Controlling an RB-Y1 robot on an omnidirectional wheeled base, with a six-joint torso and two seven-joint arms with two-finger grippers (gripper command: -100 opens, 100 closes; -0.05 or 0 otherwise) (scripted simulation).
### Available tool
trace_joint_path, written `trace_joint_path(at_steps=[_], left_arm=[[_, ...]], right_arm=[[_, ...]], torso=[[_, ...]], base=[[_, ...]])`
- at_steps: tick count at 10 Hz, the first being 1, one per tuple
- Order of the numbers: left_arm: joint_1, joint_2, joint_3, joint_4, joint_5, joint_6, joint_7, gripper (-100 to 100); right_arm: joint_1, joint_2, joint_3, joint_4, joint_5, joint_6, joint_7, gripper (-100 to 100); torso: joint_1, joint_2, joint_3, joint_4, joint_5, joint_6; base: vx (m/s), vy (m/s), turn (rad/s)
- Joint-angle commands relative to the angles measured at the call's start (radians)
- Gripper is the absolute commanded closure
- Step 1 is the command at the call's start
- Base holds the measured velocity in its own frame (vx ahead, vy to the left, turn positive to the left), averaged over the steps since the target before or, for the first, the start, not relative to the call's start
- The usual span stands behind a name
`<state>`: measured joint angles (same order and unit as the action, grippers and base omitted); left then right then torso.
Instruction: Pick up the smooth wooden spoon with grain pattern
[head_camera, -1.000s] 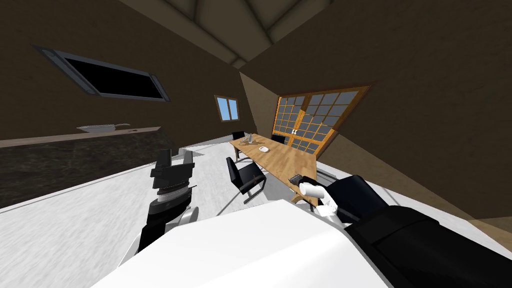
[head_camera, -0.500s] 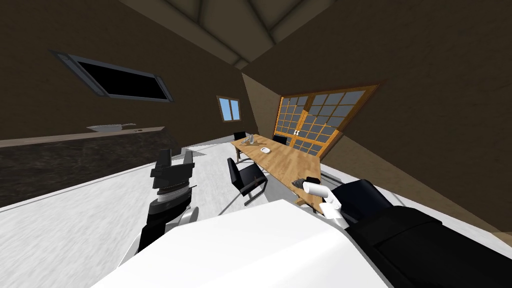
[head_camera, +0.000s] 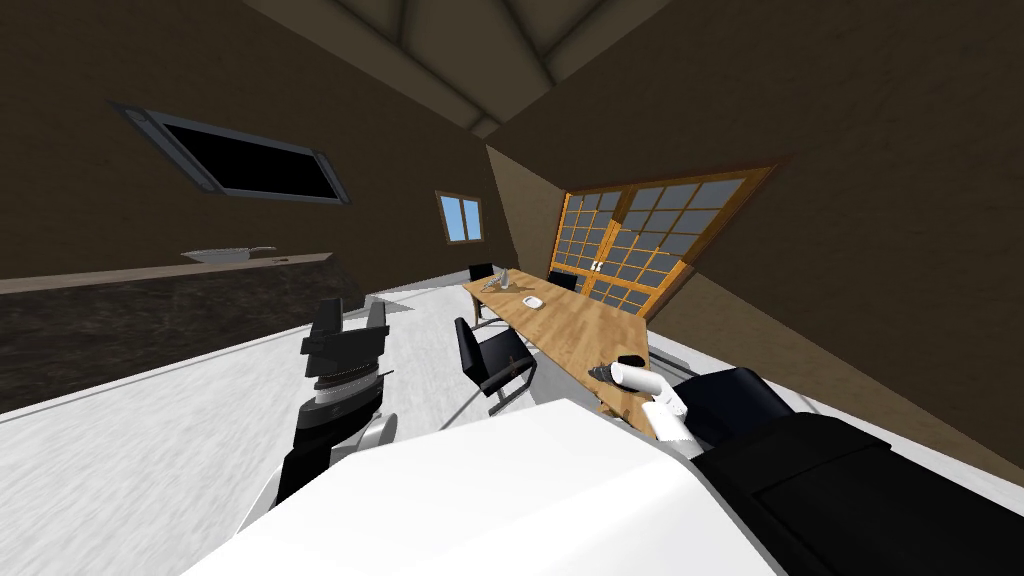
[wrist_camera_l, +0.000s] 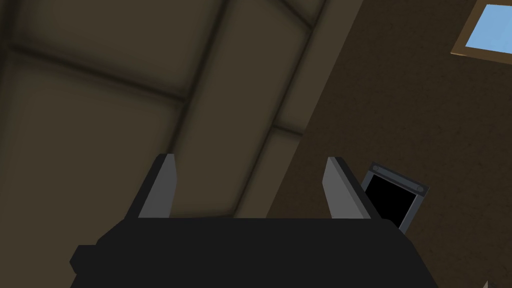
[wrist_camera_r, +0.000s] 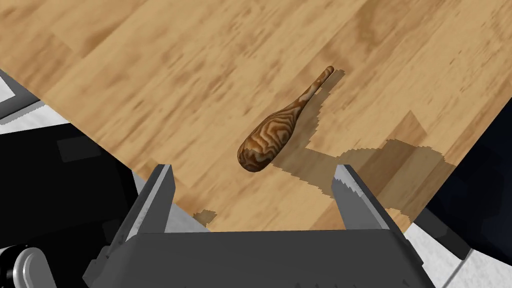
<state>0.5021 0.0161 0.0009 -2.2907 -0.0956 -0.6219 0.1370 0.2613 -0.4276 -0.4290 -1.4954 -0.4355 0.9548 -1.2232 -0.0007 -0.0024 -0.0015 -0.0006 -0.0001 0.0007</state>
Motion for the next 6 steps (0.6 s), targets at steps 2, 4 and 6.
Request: trace_joint_path(at_steps=[2,4,6], left_arm=[[0.0,0.0,0.0,0.0,0.0,0.0,0.0,0],[0.0,0.0,0.0,0.0,0.0,0.0,0.0,0],[0.0,0.0,0.0,0.0,0.0,0.0,0.0,0]], right_arm=[[-0.015,-0.014,-0.022,0.046,-0.018,0.052,-0.063,-100],[-0.03,-0.027,-0.041,0.089,-0.034,0.09,-0.107,-100],[-0.059,-0.052,-0.076,0.157,-0.066,0.158,-0.172,-100]], torso=[[0.0,-0.001,0.0,0.0,0.0,0.0],[-0.001,-0.001,0.0,0.0,0.0,0.0],[-0.001,0.0,0.0,0.0,0.0,0.0]], base=[[0.061,-0.011,0.024],[0.056,-0.019,0.021],[0.065,-0.025,0.023]])
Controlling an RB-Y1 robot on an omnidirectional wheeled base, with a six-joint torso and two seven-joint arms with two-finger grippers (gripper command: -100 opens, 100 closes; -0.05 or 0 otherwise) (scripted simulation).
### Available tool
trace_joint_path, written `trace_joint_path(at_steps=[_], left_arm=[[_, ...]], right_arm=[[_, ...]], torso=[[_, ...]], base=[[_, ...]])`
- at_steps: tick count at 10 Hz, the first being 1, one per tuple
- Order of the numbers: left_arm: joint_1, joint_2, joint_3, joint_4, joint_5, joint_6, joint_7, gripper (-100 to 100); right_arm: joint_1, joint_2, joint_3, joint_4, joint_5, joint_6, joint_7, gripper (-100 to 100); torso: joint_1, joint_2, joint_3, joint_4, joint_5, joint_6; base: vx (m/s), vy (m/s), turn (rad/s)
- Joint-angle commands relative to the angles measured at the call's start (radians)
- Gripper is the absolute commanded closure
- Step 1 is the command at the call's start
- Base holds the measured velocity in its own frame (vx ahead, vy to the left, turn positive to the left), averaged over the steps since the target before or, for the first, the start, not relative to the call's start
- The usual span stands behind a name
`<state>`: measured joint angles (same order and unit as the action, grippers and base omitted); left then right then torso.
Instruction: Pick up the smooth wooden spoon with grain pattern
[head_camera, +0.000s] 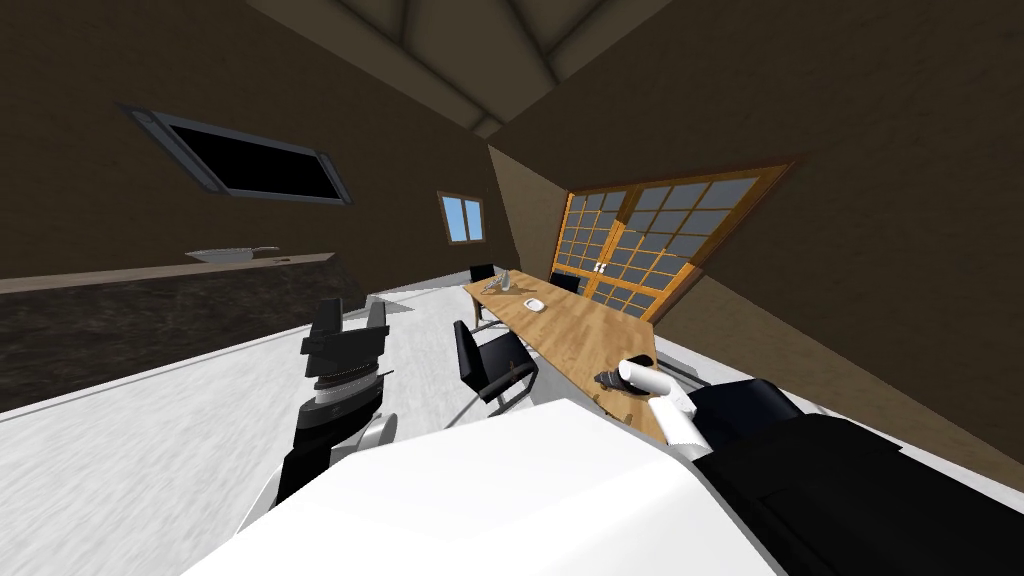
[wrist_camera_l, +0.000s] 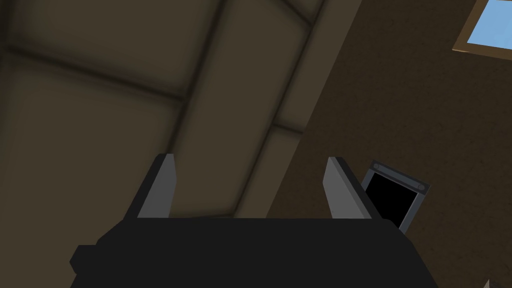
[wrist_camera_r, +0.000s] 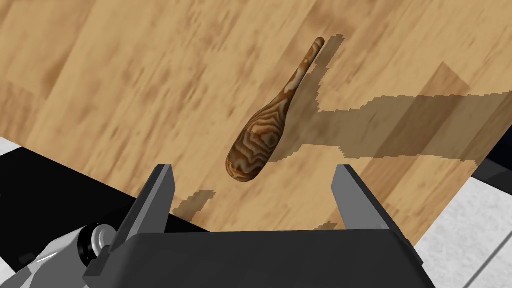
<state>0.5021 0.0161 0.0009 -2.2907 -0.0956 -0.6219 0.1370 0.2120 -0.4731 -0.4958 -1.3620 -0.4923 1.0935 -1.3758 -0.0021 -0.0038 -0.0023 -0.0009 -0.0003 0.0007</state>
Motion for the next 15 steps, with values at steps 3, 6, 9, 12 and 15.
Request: trace_joint_path(at_steps=[3,6,9,12,15], left_arm=[[0.0,0.0,0.0,0.0,0.0,0.0,0.0,0],[0.0,0.0,0.0,0.0,0.0,0.0,0.0,0],[0.0,0.0,0.0,0.0,0.0,0.0,0.0,0],[0.0,0.0,0.0,0.0,0.0,0.0,0.0,0],[0.0,0.0,0.0,0.0,0.0,0.0,0.0,0]], right_arm=[[-0.036,-0.028,-0.04,0.102,-0.037,0.078,-0.098,-100],[-0.058,-0.046,-0.065,0.173,-0.06,0.122,-0.155,-100],[-0.067,-0.053,-0.075,0.199,-0.069,0.139,-0.176,-100],[-0.067,-0.053,-0.075,0.199,-0.069,0.139,-0.176,-100],[-0.067,-0.053,-0.075,0.199,-0.069,0.139,-0.176,-100]], torso=[[0.0,0.002,0.001,0.0,0.0,0.0],[0.001,0.005,0.003,0.001,0.0,0.0],[0.001,0.005,0.003,0.001,0.0,0.0],[0.002,0.005,0.003,0.001,0.0,0.0],[0.003,0.005,0.003,0.001,0.001,0.0]], base=[[0.034,-0.024,0.029],[0.003,-0.011,0.031],[0.003,-0.01,0.029],[-0.001,0.003,-0.008],[-0.001,0.004,-0.013]])
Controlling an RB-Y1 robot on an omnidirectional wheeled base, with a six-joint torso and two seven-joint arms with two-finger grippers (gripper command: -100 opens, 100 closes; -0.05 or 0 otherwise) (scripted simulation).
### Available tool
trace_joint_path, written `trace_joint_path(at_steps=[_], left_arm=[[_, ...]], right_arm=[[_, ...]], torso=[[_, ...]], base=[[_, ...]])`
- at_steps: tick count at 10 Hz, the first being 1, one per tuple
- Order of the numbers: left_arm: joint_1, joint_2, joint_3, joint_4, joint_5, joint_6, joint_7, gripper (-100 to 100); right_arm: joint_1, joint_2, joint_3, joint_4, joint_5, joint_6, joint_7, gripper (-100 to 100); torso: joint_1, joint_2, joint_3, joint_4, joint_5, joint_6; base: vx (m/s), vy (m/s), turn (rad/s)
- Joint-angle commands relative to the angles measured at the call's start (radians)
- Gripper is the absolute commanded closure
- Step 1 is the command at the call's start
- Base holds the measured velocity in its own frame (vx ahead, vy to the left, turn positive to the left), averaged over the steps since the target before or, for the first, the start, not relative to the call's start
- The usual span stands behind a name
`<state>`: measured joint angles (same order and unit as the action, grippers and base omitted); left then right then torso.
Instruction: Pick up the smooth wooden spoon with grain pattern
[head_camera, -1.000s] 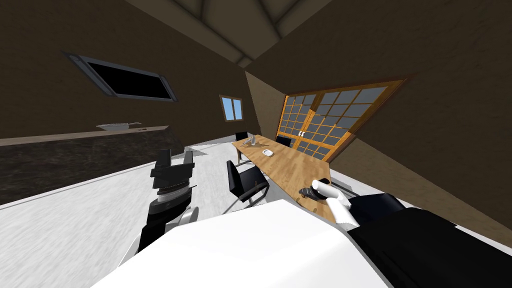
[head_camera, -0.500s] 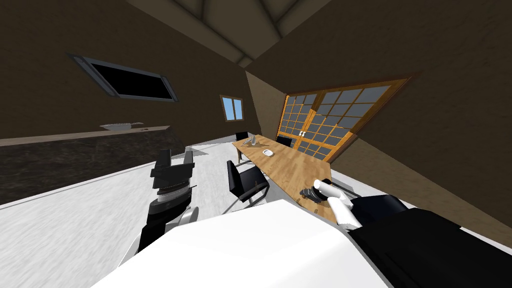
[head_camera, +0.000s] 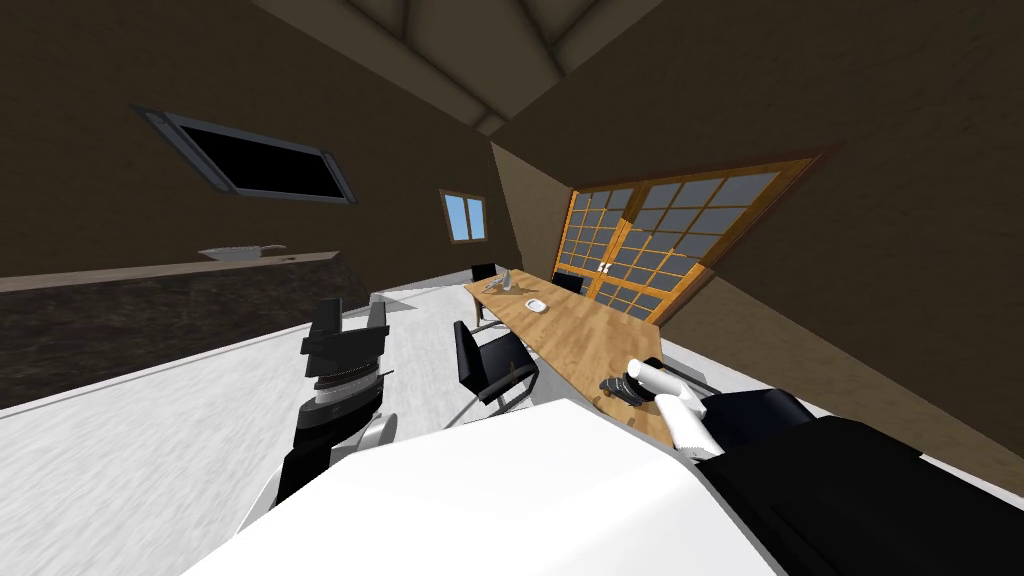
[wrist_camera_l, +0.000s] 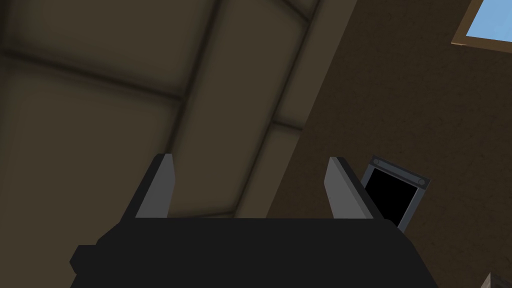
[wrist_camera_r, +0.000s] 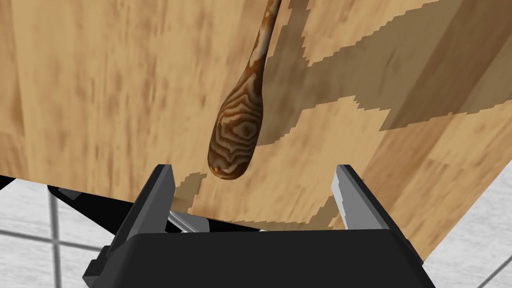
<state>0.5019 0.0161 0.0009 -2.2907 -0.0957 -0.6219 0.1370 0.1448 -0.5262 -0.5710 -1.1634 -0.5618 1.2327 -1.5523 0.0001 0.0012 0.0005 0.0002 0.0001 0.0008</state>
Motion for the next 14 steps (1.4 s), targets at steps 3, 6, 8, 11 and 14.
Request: trace_joint_path(at_steps=[3,6,8,11,14], left_arm=[[0.0,0.0,0.0,0.0,0.0,0.0,0.0,0],[0.0,0.0,0.0,0.0,0.0,0.0,0.0,0],[0.0,0.0,0.0,0.0,0.0,0.0,0.0,0],[0.0,0.0,0.0,0.0,0.0,0.0,0.0,0],[0.0,0.0,0.0,0.0,0.0,0.0,0.0,0]], right_arm=[[-0.04,-0.015,-0.025,-0.021,-0.026,0.005,-0.008,-100],[-0.083,-0.032,-0.055,-0.045,-0.057,0.014,-0.021,-100],[-0.124,-0.049,-0.087,-0.07,-0.087,0.027,-0.036,-100],[-0.132,-0.052,-0.095,-0.075,-0.093,0.031,-0.039,-100],[-0.132,-0.052,-0.095,-0.075,-0.093,0.031,-0.039,-100]], torso=[[0.0,0.0,0.0,0.0,0.0,0.0],[0.001,0.0,0.0,0.0,0.0,0.0],[0.0,0.0,0.0,0.0,0.0,0.0],[0.0,0.0,0.0,0.0,0.0,0.0],[0.001,0.0,0.0,0.0,0.0,0.001]], base=[[0.0,0.001,-0.004],[-0.002,0.007,-0.019],[-0.001,0.002,-0.006],[0.001,-0.005,0.014],[-0.002,0.007,-0.02]])
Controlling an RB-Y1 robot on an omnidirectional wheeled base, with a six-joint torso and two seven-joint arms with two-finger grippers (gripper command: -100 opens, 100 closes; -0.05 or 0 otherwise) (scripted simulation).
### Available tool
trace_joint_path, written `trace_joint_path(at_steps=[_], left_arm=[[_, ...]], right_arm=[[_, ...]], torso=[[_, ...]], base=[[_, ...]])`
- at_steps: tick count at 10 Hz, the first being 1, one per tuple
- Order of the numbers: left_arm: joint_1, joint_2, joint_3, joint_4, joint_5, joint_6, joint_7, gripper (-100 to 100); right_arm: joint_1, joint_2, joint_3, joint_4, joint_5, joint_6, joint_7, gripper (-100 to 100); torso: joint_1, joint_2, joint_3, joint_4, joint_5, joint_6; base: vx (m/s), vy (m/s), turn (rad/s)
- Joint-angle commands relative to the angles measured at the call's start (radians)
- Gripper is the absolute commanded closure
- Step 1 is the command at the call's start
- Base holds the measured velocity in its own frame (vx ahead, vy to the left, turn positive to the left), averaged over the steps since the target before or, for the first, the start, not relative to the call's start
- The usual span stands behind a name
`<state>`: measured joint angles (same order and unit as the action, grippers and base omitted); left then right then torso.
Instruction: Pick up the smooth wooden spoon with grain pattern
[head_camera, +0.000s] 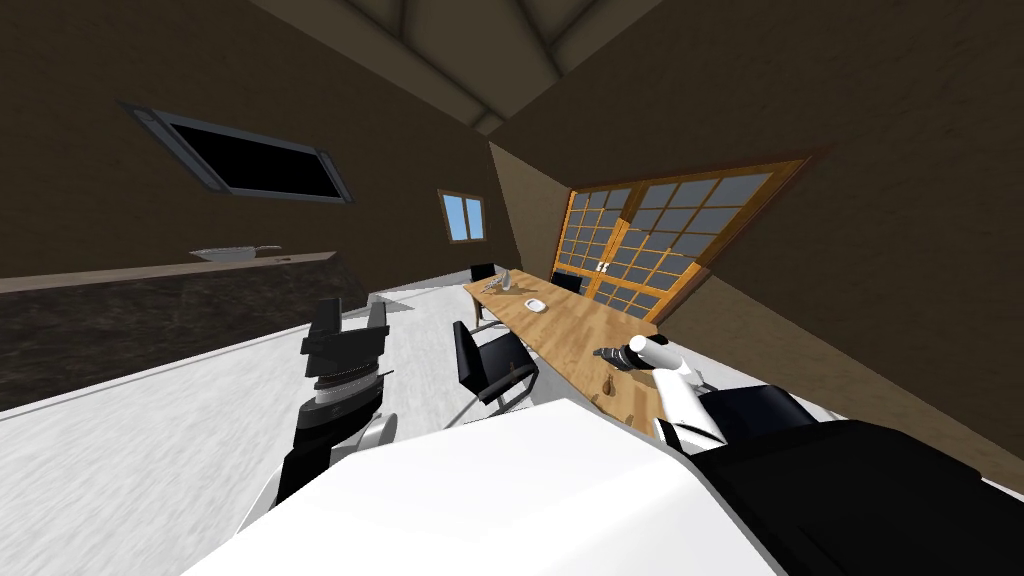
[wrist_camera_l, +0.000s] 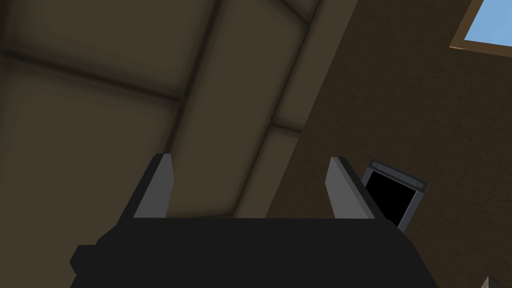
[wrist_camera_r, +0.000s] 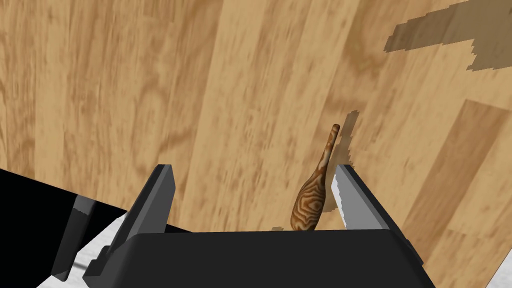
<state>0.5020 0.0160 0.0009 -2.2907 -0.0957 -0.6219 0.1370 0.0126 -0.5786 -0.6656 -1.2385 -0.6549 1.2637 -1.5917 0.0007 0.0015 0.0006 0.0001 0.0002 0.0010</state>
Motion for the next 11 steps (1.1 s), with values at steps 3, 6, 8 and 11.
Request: trace_joint_path(at_steps=[3,6,8,11], left_arm=[[0.0,0.0,0.0,0.0,0.0,0.0,0.0,0],[0.0,0.0,0.0,0.0,0.0,0.0,0.0,0],[0.0,0.0,0.0,0.0,0.0,0.0,0.0,0],[0.0,0.0,0.0,0.0,0.0,0.0,0.0,0]], right_arm=[[0.0,0.0,0.0,0.0,0.0,0.0,0.0,-100],[0.021,0.021,-0.001,0.028,-0.003,0.02,-0.018,-100],[0.043,0.043,-0.001,0.055,-0.006,0.039,-0.035,-100],[0.047,0.047,-0.001,0.061,-0.006,0.042,-0.039,-100]], torso=[[0.0,0.0,0.0,0.0,0.0,0.0],[-0.001,0.0,0.0,0.0,0.0,0.0],[-0.001,0.0,0.0,0.0,-0.001,0.0],[0.0,0.0,0.0,0.0,0.0,0.0]], base=[[0.0,-0.001,0.003],[0.002,-0.008,0.023],[0.001,-0.017,0.01],[0.001,-0.004,0.006]])
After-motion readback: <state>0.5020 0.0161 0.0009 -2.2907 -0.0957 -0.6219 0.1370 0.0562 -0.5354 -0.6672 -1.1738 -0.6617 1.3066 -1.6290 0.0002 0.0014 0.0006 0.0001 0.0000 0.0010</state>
